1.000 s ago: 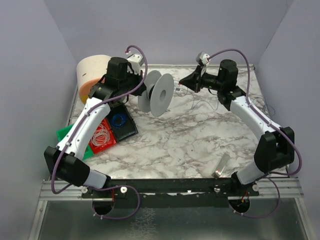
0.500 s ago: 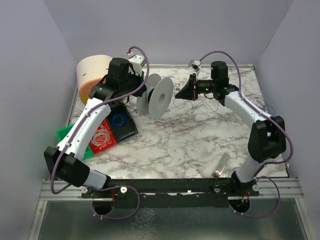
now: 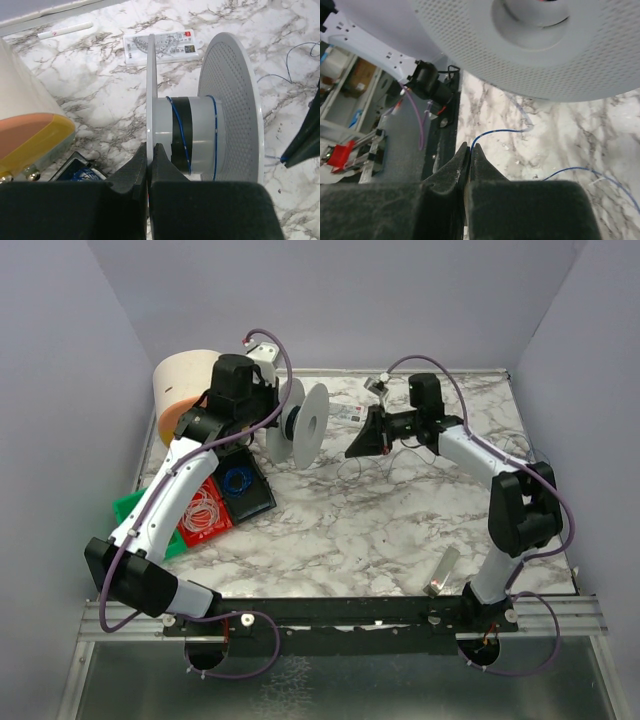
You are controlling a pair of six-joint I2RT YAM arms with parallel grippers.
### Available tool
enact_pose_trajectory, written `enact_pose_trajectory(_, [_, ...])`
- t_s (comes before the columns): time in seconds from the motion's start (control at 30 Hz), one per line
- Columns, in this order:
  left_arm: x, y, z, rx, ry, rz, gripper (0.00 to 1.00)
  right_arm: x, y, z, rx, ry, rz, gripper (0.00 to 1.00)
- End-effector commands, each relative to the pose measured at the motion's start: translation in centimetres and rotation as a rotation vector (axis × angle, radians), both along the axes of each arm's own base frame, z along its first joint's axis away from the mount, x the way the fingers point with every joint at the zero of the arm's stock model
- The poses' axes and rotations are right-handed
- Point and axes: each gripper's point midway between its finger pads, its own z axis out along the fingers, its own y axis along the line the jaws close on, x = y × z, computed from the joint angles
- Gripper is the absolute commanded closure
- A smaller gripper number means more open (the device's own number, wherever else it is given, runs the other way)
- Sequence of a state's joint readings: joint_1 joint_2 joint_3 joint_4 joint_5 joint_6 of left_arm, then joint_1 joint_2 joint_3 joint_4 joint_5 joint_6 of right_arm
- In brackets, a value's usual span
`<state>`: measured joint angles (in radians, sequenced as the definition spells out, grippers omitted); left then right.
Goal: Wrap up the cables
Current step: Wrap the cable around the cable reel.
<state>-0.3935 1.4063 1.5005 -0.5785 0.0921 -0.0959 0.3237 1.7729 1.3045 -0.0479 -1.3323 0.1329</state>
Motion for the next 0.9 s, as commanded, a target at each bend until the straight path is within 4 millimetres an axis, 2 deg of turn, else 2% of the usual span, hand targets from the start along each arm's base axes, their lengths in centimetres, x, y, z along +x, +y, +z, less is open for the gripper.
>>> enact_pose_trajectory(0.0, [0.8, 1.1, 3.7, -0.050, -0.118, 0.081, 1.00, -3.3, 0.2, -0.2, 0.040, 0.104, 0.132, 0.99])
enact_pose_trajectory(0.1, [0.7, 0.8, 3.6, -0.055, -0.112, 0.062, 1.00, -3.8, 0.5, 0.1, 0.057, 0.126, 0.128, 0.99])
enact_pose_trajectory(0.27, [0.0, 0.1, 3.7, -0.072, -0.107, 0.007, 1.00, -3.0, 0.9, 1.1, 0.135, 0.213, 0.066, 0.99])
enact_pose_trajectory(0.4, [-0.8, -0.2, 4.9, -0.143, -0.101, -0.056, 1.00, -1.6, 0.4, 0.2, 0.173, 0.316, -0.015, 0.99])
enact_pose_trajectory(0.53, [-3.1, -2.5, 6.2, -0.221, -0.070, -0.243, 1.00, 1.0, -1.1, -1.4, 0.177, 0.397, -0.170, 0.99])
enact_pose_trajectory(0.67, [-5.1, -3.8, 6.8, -0.232, -0.041, -0.389, 1.00, 2.3, -3.2, -1.3, 0.234, 0.441, -0.223, 0.99])
enact_pose_trajectory(0.87, [-6.8, -4.6, 4.8, -0.116, -0.036, -0.471, 1.00, 3.3, -5.9, 0.4, 0.317, 0.466, -0.242, 0.99])
